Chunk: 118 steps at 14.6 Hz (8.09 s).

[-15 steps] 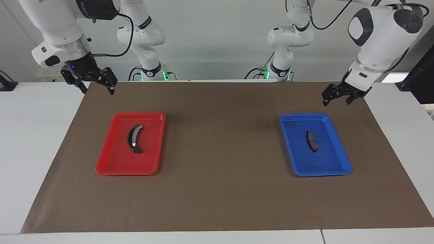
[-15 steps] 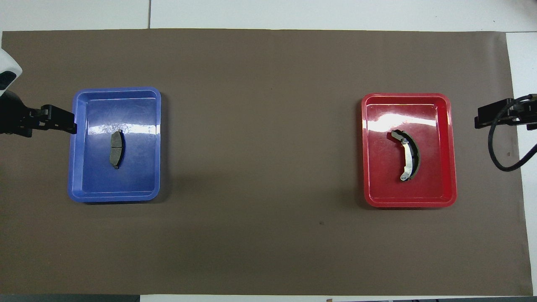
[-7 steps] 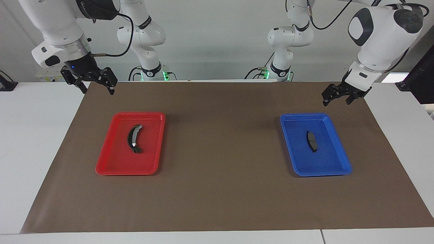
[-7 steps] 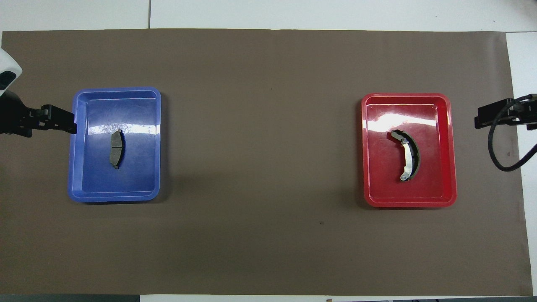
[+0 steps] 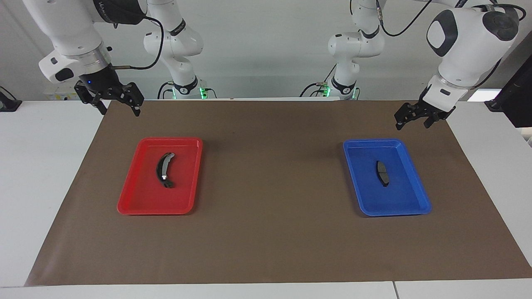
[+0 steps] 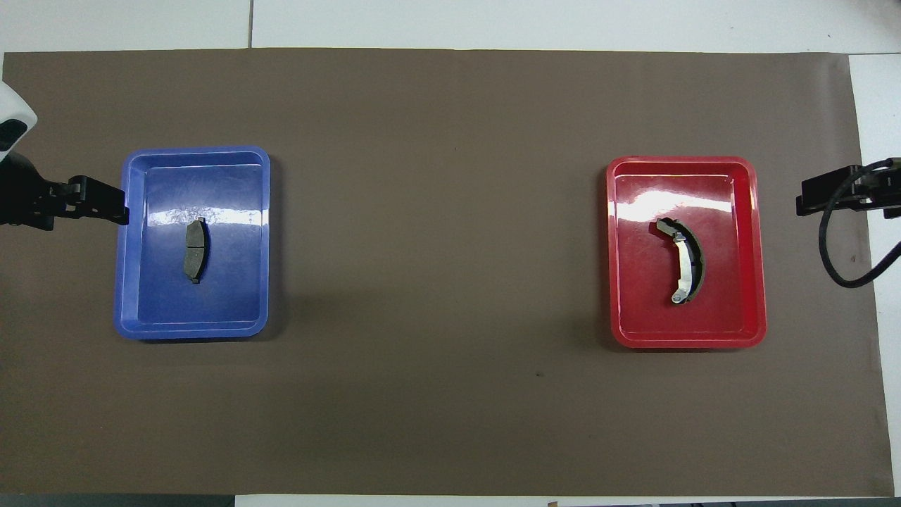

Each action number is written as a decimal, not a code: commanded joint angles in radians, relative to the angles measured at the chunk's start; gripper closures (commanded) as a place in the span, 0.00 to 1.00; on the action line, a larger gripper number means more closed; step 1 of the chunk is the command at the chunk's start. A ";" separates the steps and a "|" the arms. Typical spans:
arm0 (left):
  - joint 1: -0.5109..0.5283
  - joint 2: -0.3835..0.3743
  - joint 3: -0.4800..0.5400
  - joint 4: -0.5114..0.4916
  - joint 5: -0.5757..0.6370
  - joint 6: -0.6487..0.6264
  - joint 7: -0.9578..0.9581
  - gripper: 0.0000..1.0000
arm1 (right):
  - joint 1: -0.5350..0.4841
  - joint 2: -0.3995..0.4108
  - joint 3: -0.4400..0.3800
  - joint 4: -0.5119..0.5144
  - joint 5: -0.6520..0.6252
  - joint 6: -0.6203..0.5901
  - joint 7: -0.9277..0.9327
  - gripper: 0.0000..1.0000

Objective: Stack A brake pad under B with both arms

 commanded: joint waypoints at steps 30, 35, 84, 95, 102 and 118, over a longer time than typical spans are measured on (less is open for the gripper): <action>0.006 -0.005 -0.003 -0.112 -0.011 0.202 0.024 0.02 | -0.013 -0.015 0.008 -0.013 0.004 -0.001 -0.024 0.00; -0.005 0.046 -0.003 -0.243 -0.011 0.393 0.037 0.02 | -0.013 -0.015 0.008 -0.013 0.004 -0.001 -0.024 0.00; -0.364 0.213 -0.003 -0.182 -0.014 0.554 -0.219 0.99 | -0.019 -0.015 0.008 -0.016 0.006 -0.001 -0.024 0.00; -0.524 0.286 -0.007 -0.290 -0.014 0.752 -0.485 0.99 | -0.024 -0.017 0.005 -0.021 0.006 -0.001 -0.025 0.00; -0.583 0.346 -0.012 -0.292 -0.014 0.858 -0.628 0.93 | -0.024 -0.018 0.005 -0.021 0.006 -0.001 -0.025 0.00; -0.213 0.152 -0.006 -0.136 -0.014 0.388 -0.096 0.01 | -0.012 -0.121 0.007 -0.310 0.010 0.264 -0.025 0.00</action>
